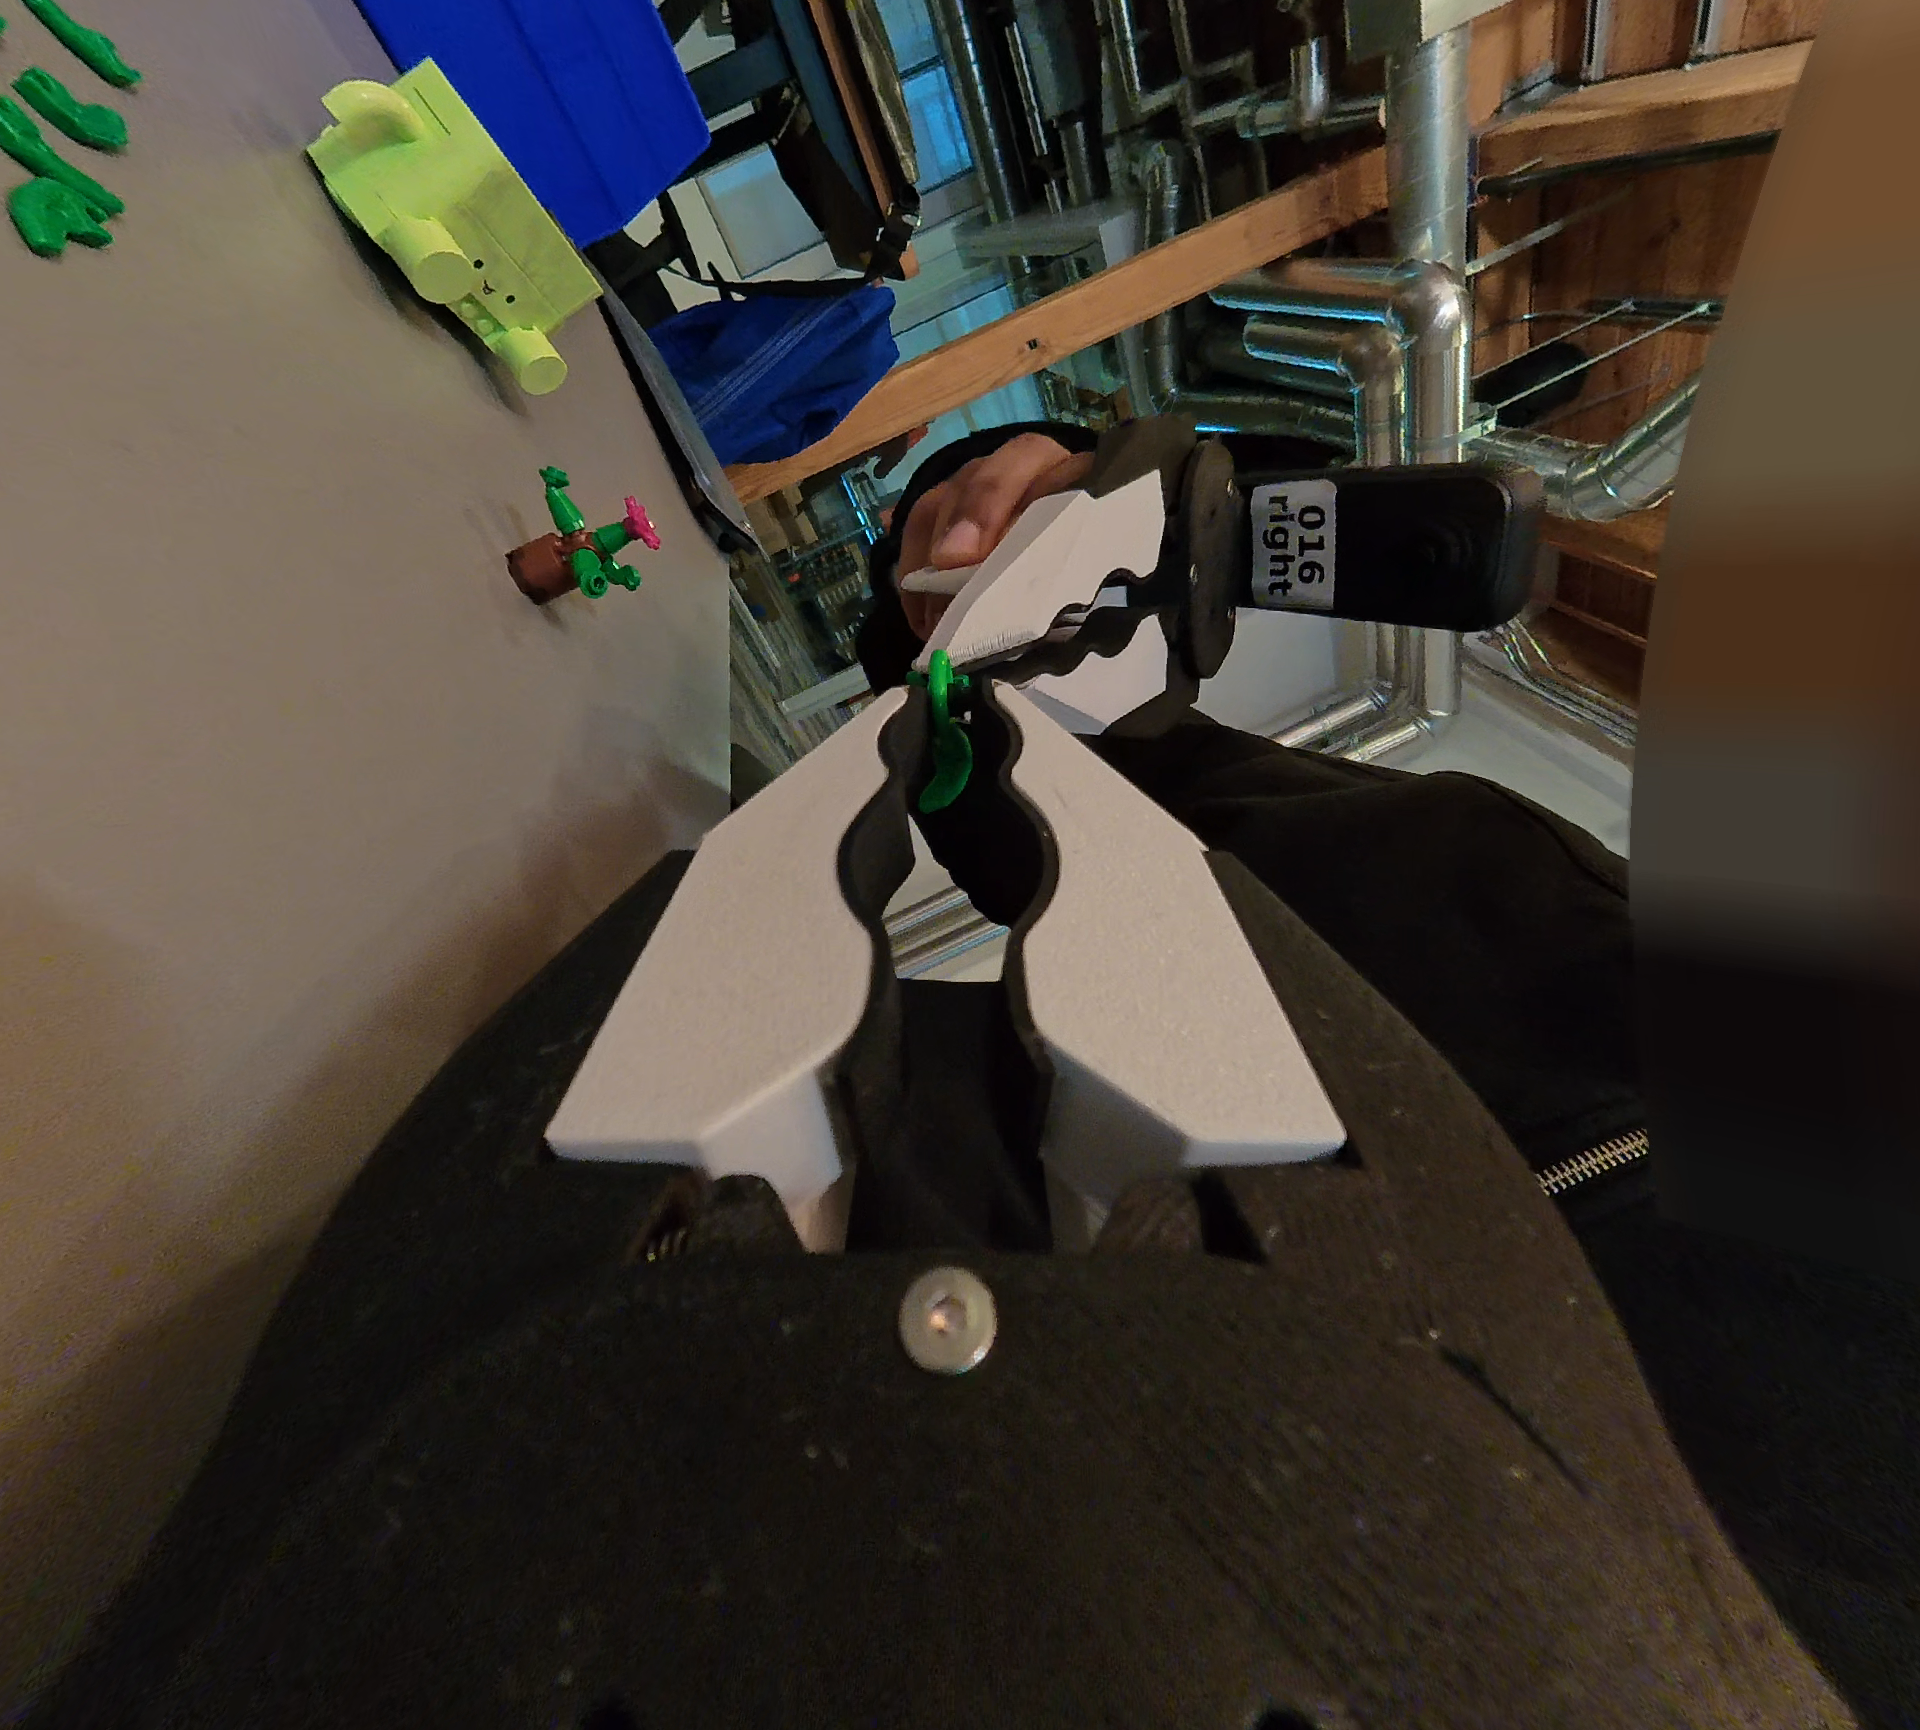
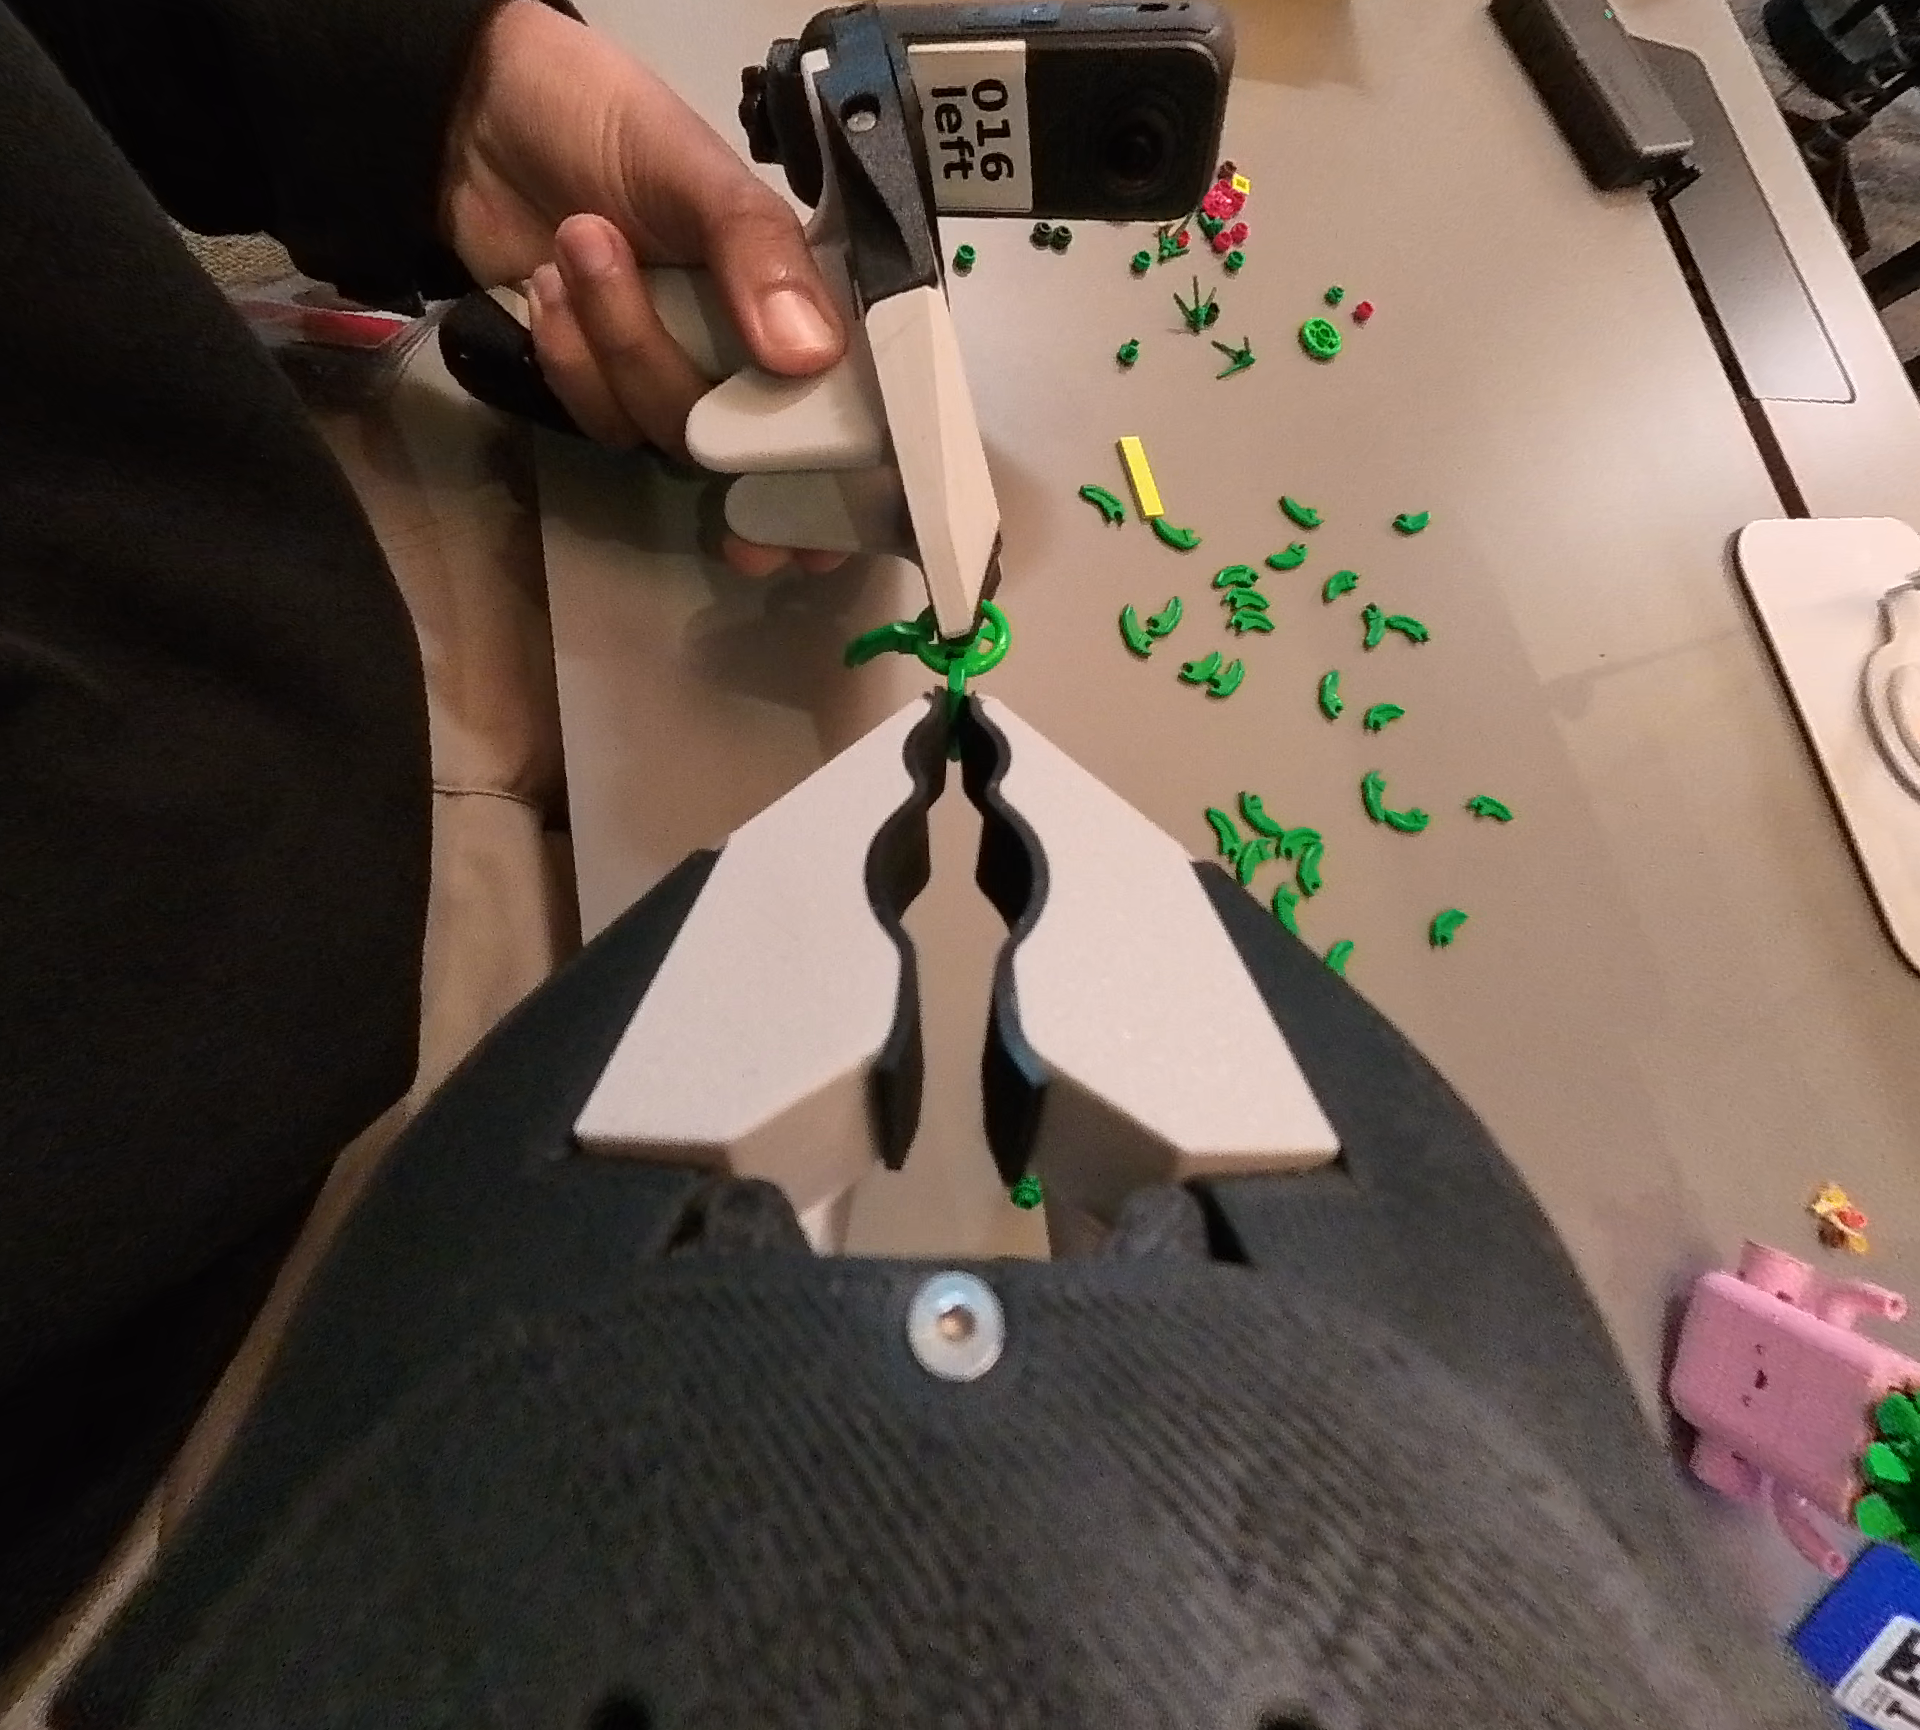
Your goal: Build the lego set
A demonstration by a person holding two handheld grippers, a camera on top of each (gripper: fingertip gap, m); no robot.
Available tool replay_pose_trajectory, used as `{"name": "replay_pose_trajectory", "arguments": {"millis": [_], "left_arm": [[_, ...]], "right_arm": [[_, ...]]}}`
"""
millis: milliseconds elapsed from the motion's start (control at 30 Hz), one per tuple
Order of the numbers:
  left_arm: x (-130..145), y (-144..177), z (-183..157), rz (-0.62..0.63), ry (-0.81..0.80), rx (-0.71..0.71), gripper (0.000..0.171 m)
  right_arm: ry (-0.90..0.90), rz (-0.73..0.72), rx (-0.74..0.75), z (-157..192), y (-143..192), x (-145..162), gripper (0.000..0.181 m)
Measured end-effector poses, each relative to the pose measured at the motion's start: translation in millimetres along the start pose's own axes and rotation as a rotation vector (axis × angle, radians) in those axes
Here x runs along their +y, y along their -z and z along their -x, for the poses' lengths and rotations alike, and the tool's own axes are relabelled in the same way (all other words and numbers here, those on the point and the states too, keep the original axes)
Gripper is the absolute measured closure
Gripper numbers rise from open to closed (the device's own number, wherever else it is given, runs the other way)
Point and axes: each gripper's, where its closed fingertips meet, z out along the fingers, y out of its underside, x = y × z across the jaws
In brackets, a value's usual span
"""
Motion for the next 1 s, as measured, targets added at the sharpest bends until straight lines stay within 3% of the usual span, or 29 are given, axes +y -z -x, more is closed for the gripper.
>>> {"name": "replay_pose_trajectory", "arguments": {"millis": [633, 1000], "left_arm": [[-1.9, -0.2, 2.7, -0.017, -0.013, -0.021, 0.165], [-4.8, 0.9, 6.3, -0.039, -0.017, -0.048, 0.165]], "right_arm": [[-0.117, -0.025, -0.072, -0.8, -1.8, 1.2, 0.181], [-0.279, -0.070, -0.095, -3.8, -5.3, 2.1, 0.181]]}}
